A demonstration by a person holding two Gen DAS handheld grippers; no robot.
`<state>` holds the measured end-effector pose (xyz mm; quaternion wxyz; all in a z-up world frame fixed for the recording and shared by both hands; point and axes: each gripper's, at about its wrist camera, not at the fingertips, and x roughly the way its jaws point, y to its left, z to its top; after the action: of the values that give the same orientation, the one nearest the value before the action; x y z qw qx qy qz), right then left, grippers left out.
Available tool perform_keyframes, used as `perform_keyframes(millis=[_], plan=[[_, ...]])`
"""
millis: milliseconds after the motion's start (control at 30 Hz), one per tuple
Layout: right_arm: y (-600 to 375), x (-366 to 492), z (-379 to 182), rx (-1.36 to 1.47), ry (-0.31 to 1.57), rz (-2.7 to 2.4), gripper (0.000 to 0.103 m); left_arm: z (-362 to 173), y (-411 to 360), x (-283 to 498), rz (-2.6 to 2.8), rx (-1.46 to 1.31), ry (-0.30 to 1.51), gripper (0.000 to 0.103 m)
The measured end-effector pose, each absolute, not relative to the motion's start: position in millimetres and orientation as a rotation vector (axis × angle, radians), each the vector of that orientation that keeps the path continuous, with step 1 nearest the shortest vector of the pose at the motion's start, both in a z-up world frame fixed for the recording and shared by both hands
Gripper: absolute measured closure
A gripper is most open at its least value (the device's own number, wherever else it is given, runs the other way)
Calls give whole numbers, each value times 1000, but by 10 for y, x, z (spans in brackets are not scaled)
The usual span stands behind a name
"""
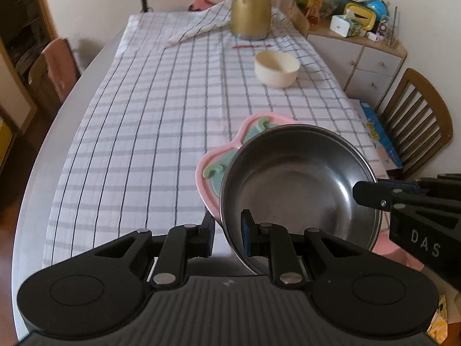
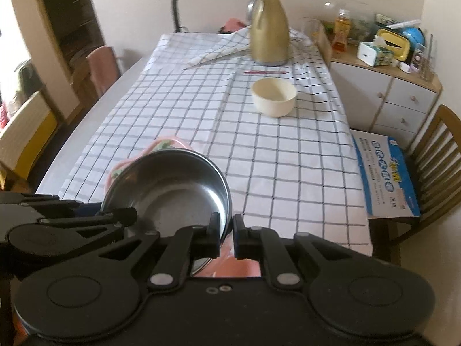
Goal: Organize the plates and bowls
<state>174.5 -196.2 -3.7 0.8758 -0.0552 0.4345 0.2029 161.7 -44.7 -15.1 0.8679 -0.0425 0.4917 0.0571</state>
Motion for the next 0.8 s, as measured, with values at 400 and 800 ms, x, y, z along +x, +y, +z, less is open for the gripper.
perform_keyframes(millis=[400, 800], plan=[[-1669, 1260, -313, -171, 966, 543, 94, -469, -207, 1015, 215, -138, 1110, 85], [-1481, 1070, -621, -178, 1048, 607, 93, -709, -19, 765, 255, -140, 1168, 85]])
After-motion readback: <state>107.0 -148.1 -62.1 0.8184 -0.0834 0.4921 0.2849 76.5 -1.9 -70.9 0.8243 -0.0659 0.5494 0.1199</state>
